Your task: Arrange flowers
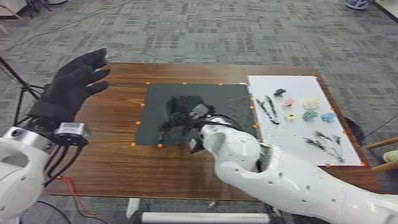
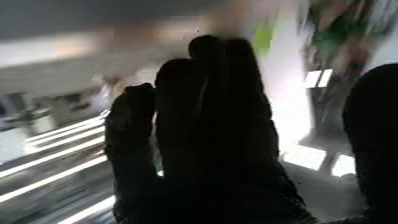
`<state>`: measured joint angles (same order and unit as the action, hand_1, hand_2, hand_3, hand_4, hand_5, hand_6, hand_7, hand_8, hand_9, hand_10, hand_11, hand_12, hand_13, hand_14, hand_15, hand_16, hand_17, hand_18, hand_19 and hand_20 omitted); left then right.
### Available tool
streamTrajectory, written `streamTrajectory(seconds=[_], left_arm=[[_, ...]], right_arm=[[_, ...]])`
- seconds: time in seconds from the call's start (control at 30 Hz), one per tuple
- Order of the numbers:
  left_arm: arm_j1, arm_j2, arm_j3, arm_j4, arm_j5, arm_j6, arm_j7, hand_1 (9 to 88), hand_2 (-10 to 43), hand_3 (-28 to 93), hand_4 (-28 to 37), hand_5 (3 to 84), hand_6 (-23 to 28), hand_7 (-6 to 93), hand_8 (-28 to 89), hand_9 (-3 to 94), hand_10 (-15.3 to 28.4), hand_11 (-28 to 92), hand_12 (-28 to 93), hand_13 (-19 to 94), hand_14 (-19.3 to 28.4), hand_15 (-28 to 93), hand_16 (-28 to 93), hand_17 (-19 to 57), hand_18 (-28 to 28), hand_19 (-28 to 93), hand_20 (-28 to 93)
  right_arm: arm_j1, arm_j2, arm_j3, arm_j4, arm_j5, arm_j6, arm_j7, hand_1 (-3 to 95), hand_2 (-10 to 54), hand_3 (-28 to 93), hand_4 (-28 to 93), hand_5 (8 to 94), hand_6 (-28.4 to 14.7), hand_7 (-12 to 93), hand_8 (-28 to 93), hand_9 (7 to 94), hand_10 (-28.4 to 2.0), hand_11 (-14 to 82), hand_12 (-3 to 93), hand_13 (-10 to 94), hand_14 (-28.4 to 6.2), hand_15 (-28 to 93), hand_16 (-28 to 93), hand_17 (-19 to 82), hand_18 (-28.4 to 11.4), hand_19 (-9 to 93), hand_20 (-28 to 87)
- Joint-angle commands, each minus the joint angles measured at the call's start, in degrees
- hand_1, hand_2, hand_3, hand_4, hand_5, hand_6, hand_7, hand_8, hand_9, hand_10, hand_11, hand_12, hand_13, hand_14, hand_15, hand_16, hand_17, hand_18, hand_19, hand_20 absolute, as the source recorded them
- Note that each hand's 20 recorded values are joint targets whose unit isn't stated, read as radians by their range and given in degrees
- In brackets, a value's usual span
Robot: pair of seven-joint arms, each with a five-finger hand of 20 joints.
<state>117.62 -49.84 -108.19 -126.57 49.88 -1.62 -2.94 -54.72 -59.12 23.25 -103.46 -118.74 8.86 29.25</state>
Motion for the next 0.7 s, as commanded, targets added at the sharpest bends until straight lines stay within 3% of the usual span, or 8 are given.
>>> streamTrajectory(seconds=[0.03, 0.17, 0.4, 0.6, 0.7], left_arm=[[4.99, -2.31, -2.56, -1.59, 0.18, 1.80, 0.59, 24.5, -5.4, 66, -28.3, 19.2, 1.5, 19.9, -10, 13.3, 8.4, 17, 20, 4, 11.4, 40, -5, -12.5, 18.5, 37, 11], [7.12, -3.27, -3.78, -2.30, 0.25, 2.13, 0.75, 24.5, -5.4, 66, -28.3, 19.2, 1.5, 19.9, -10, 13.3, 8.4, 17, 20, 4, 11.4, 40, -5, -12.4, 18.5, 37, 11], [6.48, -3.28, -2.82, -2.01, 0.55, 1.44, 0.58, 24.6, -5.3, 66, -28.3, 19.2, 1.5, 19.9, -10, 13.3, 8.4, 17, 20, 4, 11.4, 40, -5, -12.5, 18.5, 37, 11], [7.41, -3.56, -3.57, -2.17, 0.34, 1.60, 0.36, 24.6, -5.3, 66, -28.3, 19.1, 1.5, 19.8, -9, 13.3, 8.4, 17, 20, 4, 11.4, 40, -5, -12.5, 18.4, 37, 11], [7.79, -3.55, -3.78, -2.20, 0.29, 1.87, 0.35, 24.5, -5.3, 66, -28.3, 19.1, 1.5, 19.9, -9, 13.3, 8.3, 17, 20, 4, 11.4, 40, -5, -12.5, 18.4, 37, 11]], right_arm=[[-16.82, 20.19, 21.45, -6.28, -3.01, 7.88, 4.77, 17.9, -9.5, 84, -28, 43.7, -8.2, 23, -10, 45.6, -14.9, 23.5, 23.6, 49, -13.6, 73, 31, 24, -23.0, 80, 55], [-25.39, 22.46, 31.48, -7.54, -2.31, 2.85, 8.01, 17.4, -9.5, 80, -28, 38.1, -11.3, 16, -8, 40.8, -16.5, 18.6, 22.4, 45, -14.2, 72, 28, 23, -23.3, 80, 55], [-44.05, 28.76, 48.02, -11.07, -3.34, -0.77, 11.70, 20.6, -9.5, 73, -28, 33.0, -14.3, 10, -6, 35.3, -18.5, 12.7, 21.3, 39, -15.4, 70, 25, 20, -23.6, 78, 55], [-57.92, 27.66, 60.89, -14.66, -4.53, -7.08, 14.48, 20.4, -9.5, 74, -28, 33.1, -14.6, 10, -5, 36.2, -19.1, 12.2, 21.2, 39, -15.2, 69, 24, 20, -23.7, 77, 55], [-63.22, 26.62, 65.71, -16.10, -3.89, -8.24, 14.96, 20.2, -9.5, 74, -28, 35.0, -15.1, 10, -5, 40.8, -17.7, 16.9, 22.2, 41, -14.7, 69, 23, 20, -23.6, 76, 55]])
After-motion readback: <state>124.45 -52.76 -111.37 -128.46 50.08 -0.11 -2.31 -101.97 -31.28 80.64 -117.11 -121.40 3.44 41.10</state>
